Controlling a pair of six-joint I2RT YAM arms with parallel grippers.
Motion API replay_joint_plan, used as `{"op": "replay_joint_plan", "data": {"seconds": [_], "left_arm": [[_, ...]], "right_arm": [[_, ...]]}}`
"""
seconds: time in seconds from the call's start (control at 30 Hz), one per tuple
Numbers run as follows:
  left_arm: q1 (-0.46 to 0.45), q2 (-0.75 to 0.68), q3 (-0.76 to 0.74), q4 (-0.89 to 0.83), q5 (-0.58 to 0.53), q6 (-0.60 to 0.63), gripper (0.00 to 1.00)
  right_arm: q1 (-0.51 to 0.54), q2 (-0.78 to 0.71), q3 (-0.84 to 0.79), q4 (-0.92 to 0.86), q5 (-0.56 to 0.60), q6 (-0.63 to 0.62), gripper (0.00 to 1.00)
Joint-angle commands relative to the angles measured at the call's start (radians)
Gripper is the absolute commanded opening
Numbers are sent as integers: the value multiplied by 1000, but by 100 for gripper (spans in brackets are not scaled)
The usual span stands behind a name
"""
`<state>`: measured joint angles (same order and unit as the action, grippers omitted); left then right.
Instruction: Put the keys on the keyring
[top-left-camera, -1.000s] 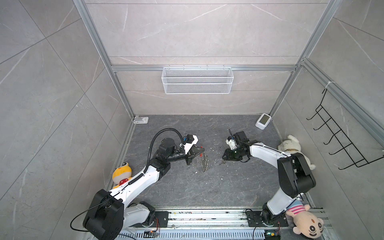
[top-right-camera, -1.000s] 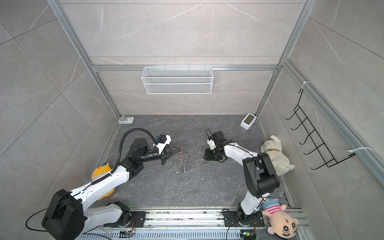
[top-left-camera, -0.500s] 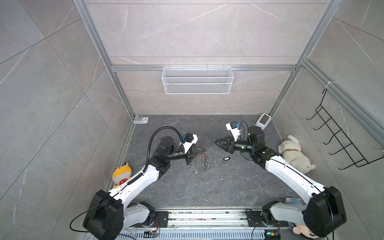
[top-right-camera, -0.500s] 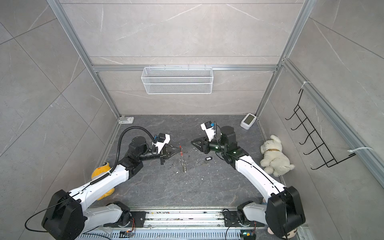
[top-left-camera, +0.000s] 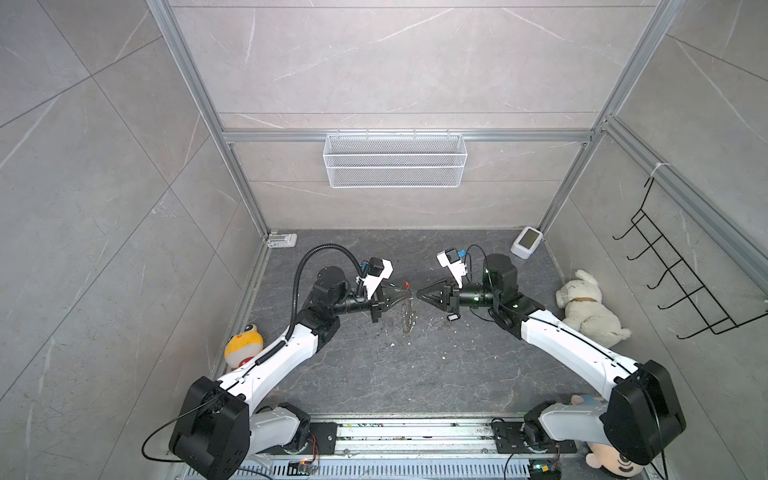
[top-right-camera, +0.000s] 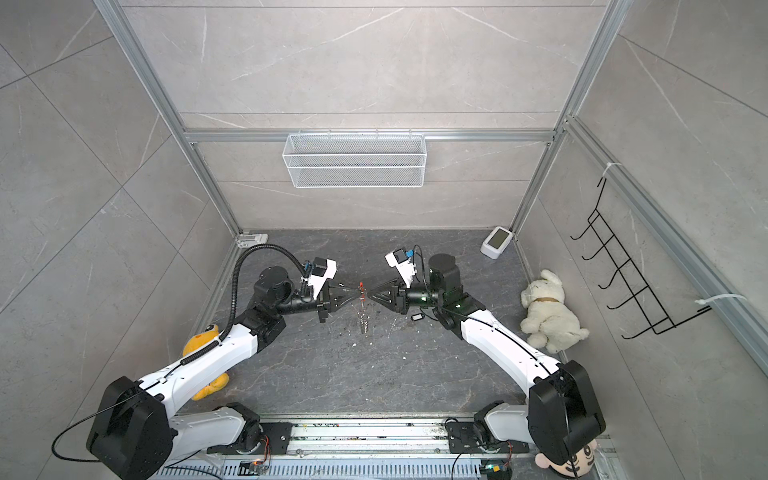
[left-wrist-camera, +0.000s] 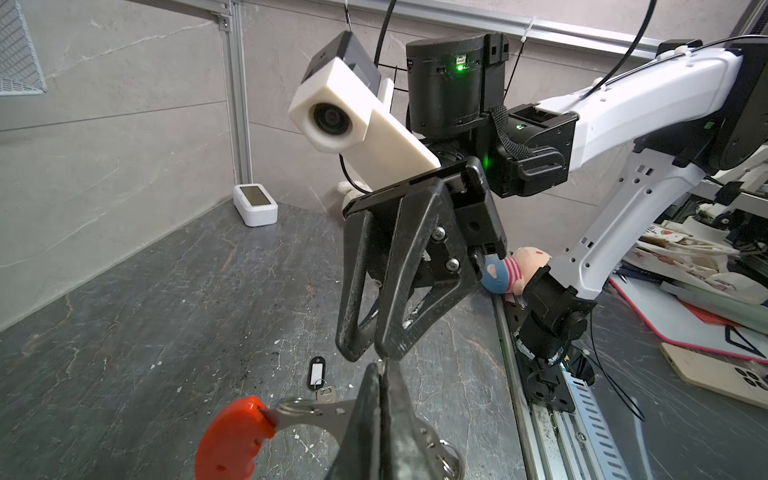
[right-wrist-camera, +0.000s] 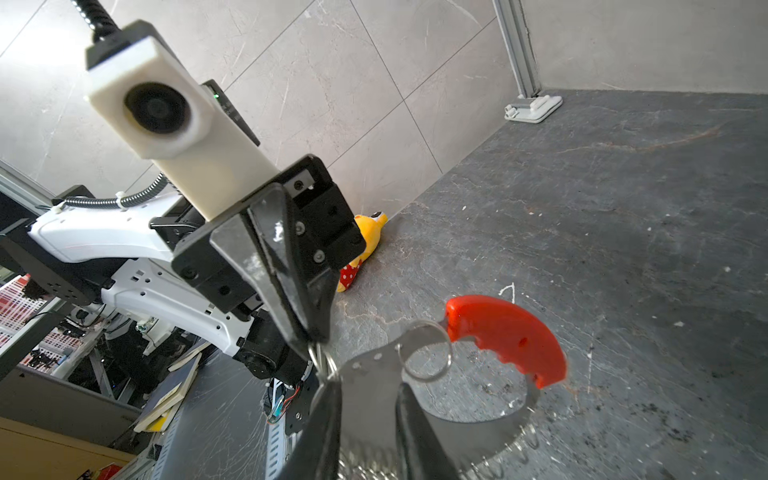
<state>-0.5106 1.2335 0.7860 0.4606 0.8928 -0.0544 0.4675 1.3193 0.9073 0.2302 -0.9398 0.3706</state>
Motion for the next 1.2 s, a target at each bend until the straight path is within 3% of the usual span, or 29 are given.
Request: {"op": "replay_joint_plan", "data": {"seconds": [0.0,0.47,0.63,0.77,0.83,1.03,1.07,1.13,1.17], "left_arm": [[4,-2,52,76,29,-16,0],[5,11,58,92,36,-28,0],[4,16,53,106,39,-38,0],[4,19,48,111,39,-42,0],[4,22,47,114,41,-42,0],[5,22,41,113,-15,-40,0],[6,15,40,112,-49,-44,7],[11,-7,30,115,-124,-49,35],[12,-24,17,123,-172,-47,41]], "right_arm": [[13,-20,7,32,-30,13,26],[46,20,28,44,-30,14,18],[56,32,39,49,-24,17,11],[60,31,41,53,-12,19,0],[62,26,39,54,-3,20,0],[74,-20,9,20,158,-35,0],[77,-34,-11,36,193,-51,0],[79,-51,-45,72,233,-69,0],[80,-56,-60,92,244,-78,0]]}}
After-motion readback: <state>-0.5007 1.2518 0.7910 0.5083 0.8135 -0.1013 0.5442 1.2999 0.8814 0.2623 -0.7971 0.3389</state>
